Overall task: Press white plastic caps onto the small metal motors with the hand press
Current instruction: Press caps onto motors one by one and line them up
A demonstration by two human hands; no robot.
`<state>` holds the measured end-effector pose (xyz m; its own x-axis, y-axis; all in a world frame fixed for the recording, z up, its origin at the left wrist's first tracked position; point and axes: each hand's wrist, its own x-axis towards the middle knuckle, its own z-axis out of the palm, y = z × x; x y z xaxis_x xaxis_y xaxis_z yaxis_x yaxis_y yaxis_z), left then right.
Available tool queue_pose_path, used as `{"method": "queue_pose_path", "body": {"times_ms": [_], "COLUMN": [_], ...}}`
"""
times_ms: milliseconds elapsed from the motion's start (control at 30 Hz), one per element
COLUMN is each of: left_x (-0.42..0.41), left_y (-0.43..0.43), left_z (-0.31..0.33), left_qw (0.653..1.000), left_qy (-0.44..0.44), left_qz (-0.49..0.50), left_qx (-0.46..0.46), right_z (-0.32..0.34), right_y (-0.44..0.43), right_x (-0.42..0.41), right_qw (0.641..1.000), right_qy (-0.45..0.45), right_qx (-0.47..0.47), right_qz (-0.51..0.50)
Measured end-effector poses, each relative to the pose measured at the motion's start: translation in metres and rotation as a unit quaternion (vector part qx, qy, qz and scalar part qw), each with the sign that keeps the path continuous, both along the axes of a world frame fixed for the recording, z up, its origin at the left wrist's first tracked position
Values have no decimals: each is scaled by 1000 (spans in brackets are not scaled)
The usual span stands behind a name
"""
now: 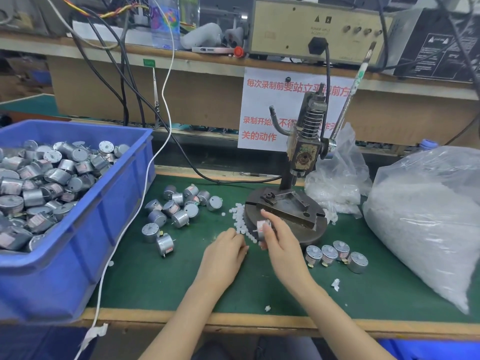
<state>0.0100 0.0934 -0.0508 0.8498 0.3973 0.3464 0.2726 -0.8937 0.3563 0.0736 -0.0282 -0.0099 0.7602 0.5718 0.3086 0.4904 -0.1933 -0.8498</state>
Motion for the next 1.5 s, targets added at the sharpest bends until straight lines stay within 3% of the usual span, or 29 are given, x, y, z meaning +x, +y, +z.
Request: {"method": "queue_pose_path", "body": {"times_ms": [100,300,467,867,1167,1500], "left_x": [0,-2,-3,-2,-3,0], "left_y": [0,2,3,2,0,5], "left_z": [0,3,7,7,10,8], "left_qw": [1000,994,982,987,988,966], "left_qy": [-21,-52,-84,-70,-58,-132], "left_qz": [-1,1,39,45,46,96], "left_qx": [0,-98,-164,-138,-134,-199], "right_z": [-10,-19,-24,-32,-31,-33], "right_y": [-8,-3,7,13,20,23], "right_x": [7,5,7,11,11,11], "right_qw": [998,981,971,952,913,894], "right_qy": [7,-116,-121,-169,-248,-283], "right_qx": [-50,-140,-186,-244,-317,-339], "right_qz": [23,73,85,78,70,75]}}
